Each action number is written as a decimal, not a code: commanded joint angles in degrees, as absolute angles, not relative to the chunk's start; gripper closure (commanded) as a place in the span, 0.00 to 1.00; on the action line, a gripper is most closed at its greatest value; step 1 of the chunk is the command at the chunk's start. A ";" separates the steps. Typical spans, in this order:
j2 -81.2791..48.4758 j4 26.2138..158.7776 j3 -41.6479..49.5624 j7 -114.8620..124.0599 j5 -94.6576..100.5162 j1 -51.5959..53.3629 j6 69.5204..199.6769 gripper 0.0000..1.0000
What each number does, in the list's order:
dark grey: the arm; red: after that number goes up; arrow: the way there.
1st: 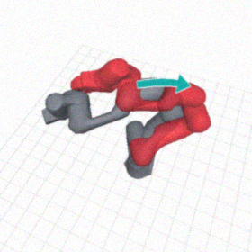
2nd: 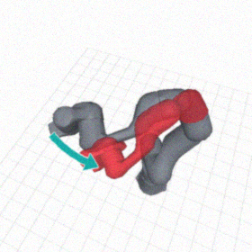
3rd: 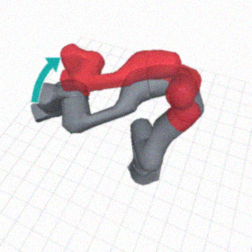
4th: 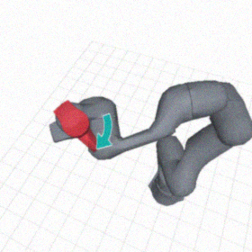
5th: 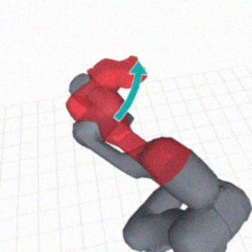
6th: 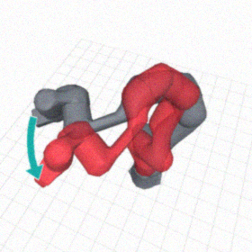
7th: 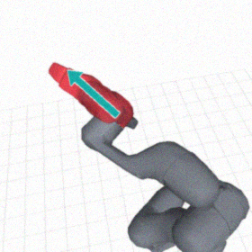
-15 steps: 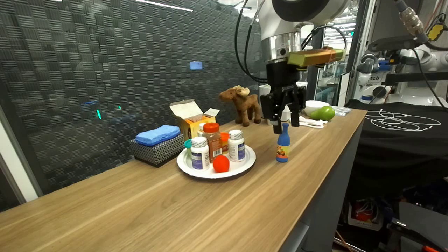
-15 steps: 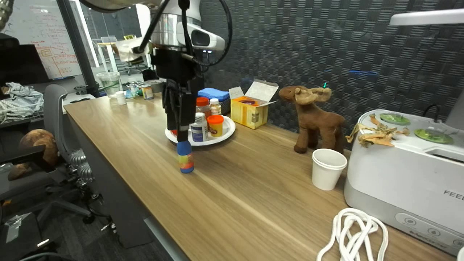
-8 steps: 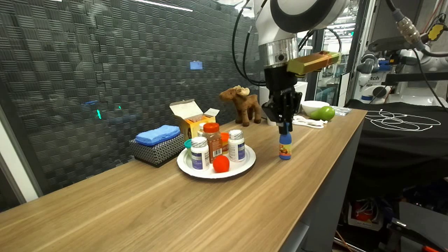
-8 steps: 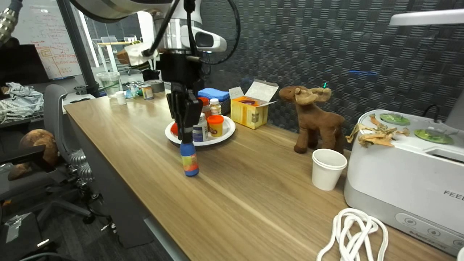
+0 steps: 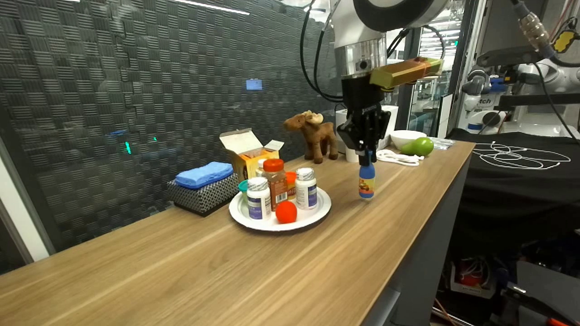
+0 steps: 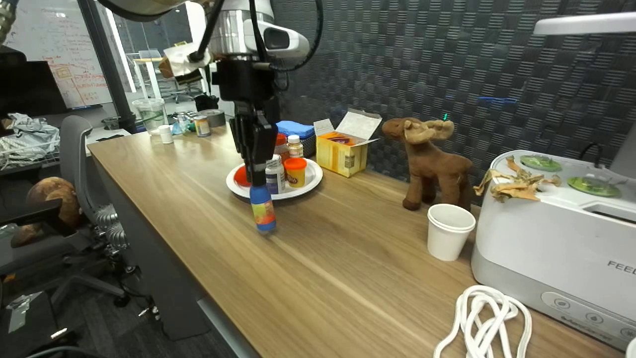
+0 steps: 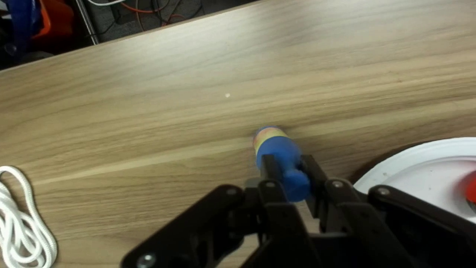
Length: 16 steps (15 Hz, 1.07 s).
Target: Pick up all the objects surrounding the white plate and arrange them on the plate
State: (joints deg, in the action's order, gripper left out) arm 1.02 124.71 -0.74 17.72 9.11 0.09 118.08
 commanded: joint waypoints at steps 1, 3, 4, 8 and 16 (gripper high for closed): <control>2.68 123.54 -1.71 14.57 4.65 1.26 117.80 0.94; 2.93 122.73 -2.50 13.74 3.46 2.00 117.61 0.94; 2.91 122.16 -2.94 13.40 3.06 2.41 117.42 0.94; 1.73 119.74 -4.46 11.75 2.12 3.88 117.11 0.94; -3.37 116.92 -5.44 5.85 -1.15 5.07 121.64 0.94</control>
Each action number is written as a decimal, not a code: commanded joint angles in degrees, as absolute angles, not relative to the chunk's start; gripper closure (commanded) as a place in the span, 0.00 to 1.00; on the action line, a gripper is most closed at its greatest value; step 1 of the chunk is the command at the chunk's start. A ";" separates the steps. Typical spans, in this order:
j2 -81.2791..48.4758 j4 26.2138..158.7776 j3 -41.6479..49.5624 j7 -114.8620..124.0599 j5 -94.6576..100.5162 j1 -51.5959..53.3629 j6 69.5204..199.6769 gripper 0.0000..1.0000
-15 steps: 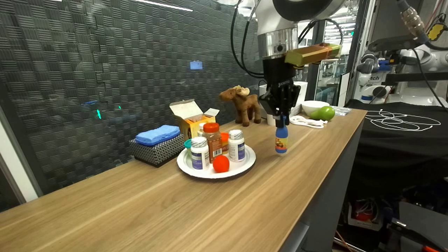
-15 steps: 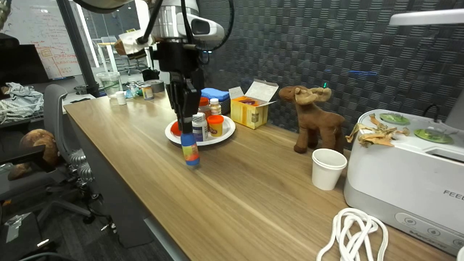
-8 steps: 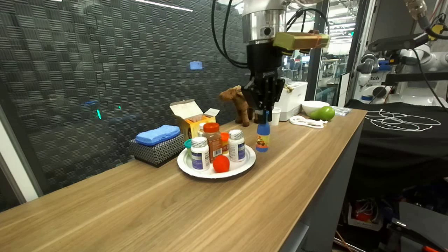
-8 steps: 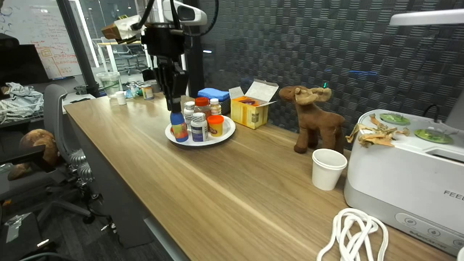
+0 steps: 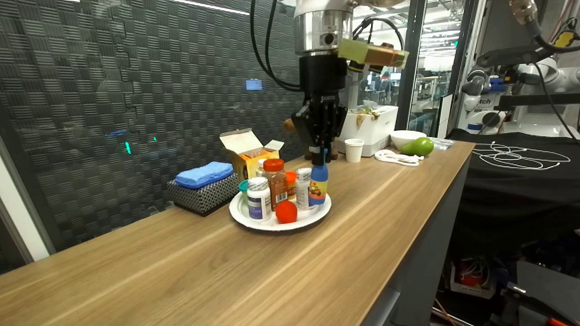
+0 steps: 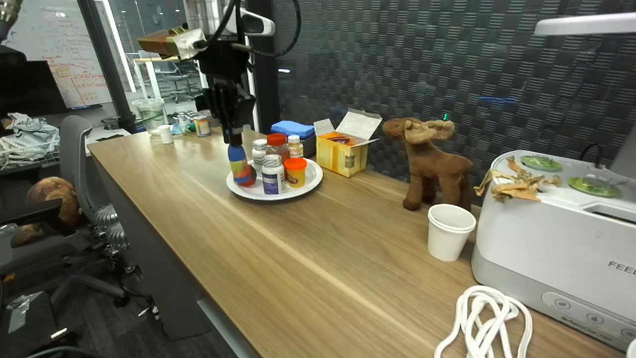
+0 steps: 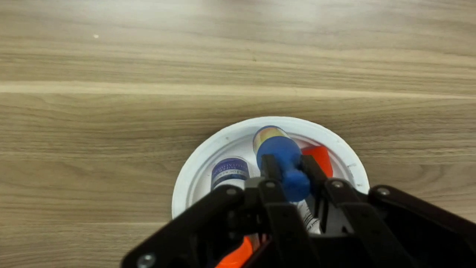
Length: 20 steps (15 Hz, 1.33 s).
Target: Pick up all the objects surrounding the white plate and arrange them on the plate
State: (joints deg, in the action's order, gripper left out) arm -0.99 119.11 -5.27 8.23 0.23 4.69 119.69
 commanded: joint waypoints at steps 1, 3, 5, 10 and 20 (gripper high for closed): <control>-4.10 116.62 -5.48 5.13 -1.46 5.10 122.41 0.94; -5.64 115.90 -5.53 4.80 -1.33 5.12 123.36 0.94; -6.89 115.07 -5.56 4.14 -1.86 5.08 123.81 0.94; -8.34 113.64 -5.49 3.39 -1.79 5.04 123.69 0.94; -9.86 112.27 -5.23 4.58 0.34 5.37 122.70 0.92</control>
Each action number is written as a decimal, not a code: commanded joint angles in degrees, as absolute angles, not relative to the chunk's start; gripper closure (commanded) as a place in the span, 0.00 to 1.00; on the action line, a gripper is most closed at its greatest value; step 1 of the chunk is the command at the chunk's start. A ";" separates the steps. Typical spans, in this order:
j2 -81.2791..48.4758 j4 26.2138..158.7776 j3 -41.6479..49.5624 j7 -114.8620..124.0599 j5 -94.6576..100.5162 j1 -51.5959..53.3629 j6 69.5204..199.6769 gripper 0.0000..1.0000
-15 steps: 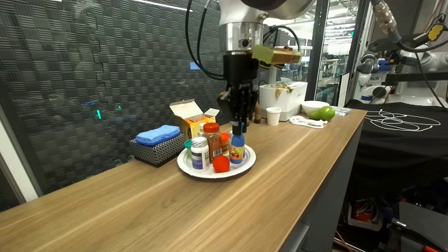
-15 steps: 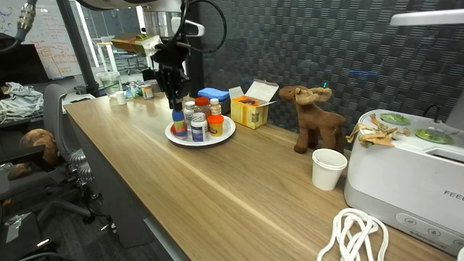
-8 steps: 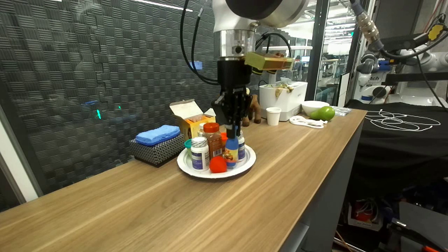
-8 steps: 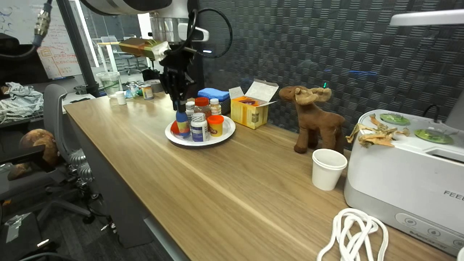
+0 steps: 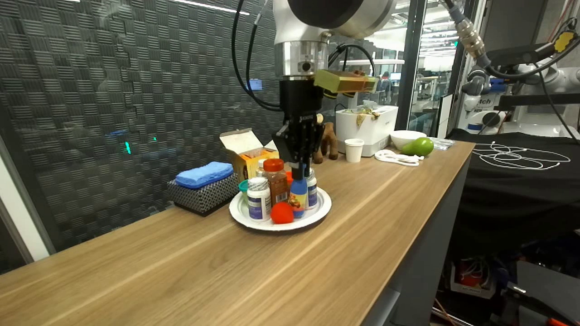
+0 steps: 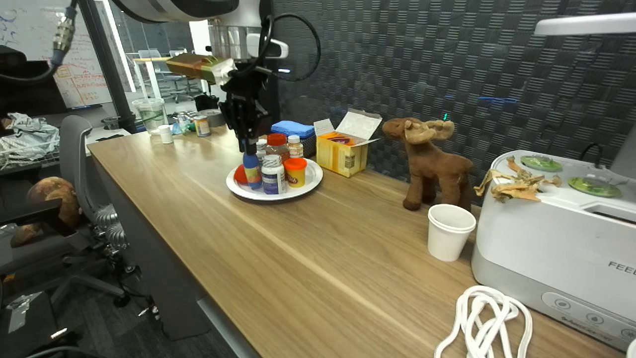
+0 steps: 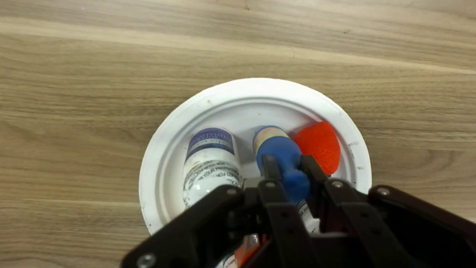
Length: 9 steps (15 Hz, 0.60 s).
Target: Pick up all the objects surrounding the white plate and arrange them on the plate
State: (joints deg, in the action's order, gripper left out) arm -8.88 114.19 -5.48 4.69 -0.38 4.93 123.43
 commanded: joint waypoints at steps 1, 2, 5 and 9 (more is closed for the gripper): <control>-10.13 112.13 -5.24 4.53 0.36 5.39 122.61 0.92; -10.35 111.98 -5.25 4.52 0.40 5.40 122.53 0.92; -11.17 111.27 -5.29 4.39 0.27 5.44 122.21 0.92; -11.77 110.19 -5.41 4.12 -0.05 5.54 121.84 0.53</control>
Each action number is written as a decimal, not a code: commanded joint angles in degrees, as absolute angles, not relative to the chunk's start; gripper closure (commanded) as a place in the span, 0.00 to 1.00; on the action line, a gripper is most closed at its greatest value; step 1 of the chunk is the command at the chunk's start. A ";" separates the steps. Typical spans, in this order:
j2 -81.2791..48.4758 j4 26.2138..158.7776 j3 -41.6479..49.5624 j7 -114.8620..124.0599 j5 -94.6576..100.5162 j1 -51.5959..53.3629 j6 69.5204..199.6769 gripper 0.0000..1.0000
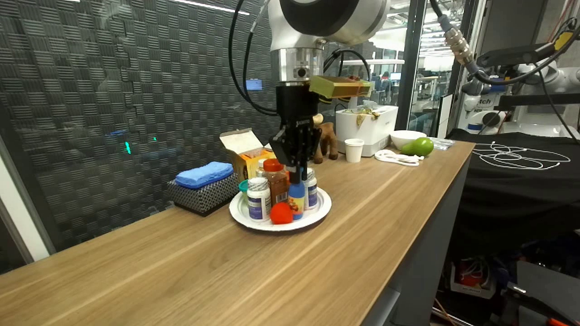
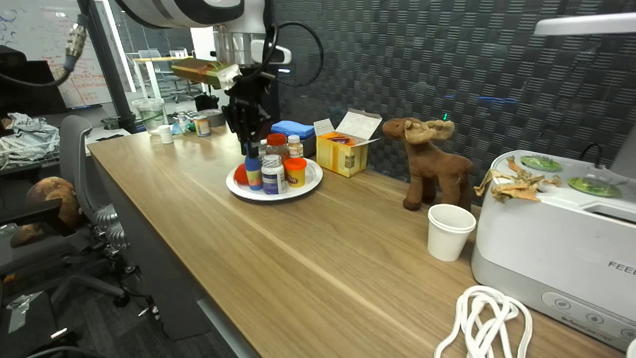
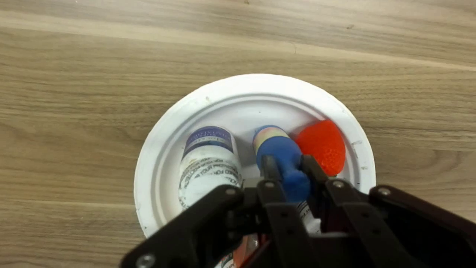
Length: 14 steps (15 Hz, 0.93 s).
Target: Pick up all the objects surrounding the white plate and arrange them on the plate
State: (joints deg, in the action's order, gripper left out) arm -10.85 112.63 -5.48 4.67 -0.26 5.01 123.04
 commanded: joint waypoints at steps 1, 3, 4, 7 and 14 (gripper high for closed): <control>-11.80 110.05 -5.40 4.25 0.03 5.61 121.96 0.47; -11.62 109.97 -5.42 4.24 -0.05 5.70 122.06 0.31; -11.43 110.04 -5.41 4.26 -0.08 5.72 122.21 0.24; -11.05 110.06 -5.43 4.14 -0.44 5.69 122.29 0.02; -8.29 107.55 -4.88 7.49 -0.05 5.67 120.54 0.00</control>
